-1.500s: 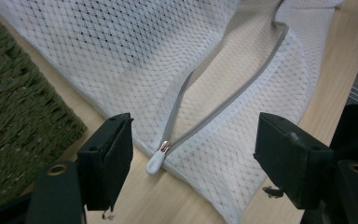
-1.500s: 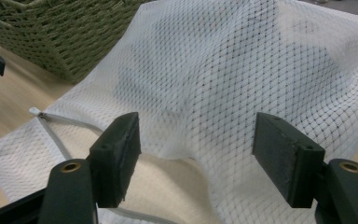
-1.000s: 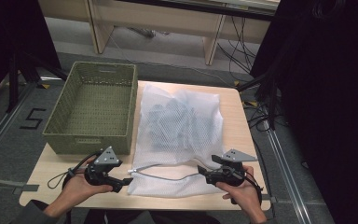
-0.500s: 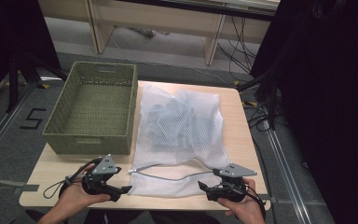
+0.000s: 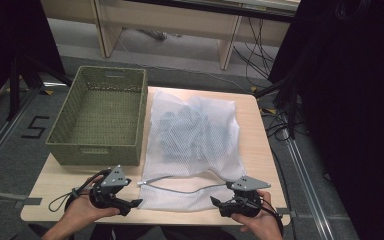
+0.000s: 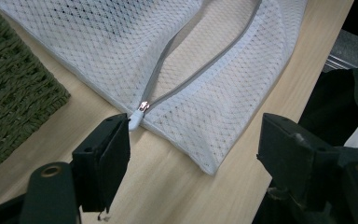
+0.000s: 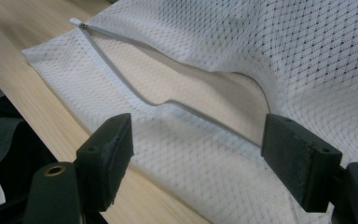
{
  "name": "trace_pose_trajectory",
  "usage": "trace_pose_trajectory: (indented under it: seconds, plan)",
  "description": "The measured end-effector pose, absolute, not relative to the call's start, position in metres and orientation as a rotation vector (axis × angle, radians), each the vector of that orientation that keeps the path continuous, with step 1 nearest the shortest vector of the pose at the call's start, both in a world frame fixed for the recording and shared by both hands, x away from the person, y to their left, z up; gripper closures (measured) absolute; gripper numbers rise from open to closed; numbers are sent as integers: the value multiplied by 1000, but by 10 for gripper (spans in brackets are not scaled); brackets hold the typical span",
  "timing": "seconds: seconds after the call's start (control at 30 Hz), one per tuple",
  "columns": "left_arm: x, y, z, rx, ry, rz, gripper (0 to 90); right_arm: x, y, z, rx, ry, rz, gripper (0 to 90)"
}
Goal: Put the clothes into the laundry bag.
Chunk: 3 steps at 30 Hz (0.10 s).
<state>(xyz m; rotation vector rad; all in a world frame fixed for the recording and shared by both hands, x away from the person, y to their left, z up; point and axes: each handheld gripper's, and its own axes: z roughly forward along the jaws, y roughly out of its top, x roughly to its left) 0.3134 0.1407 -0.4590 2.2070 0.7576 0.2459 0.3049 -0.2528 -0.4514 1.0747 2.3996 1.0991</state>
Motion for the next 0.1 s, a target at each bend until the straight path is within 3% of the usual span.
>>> trace_pose_trajectory:
  seconds: [0.1]
  plan:
    - [313, 141, -459, 2209, 757, 248, 244, 305, -253, -452, 1072, 2408, 1091, 262]
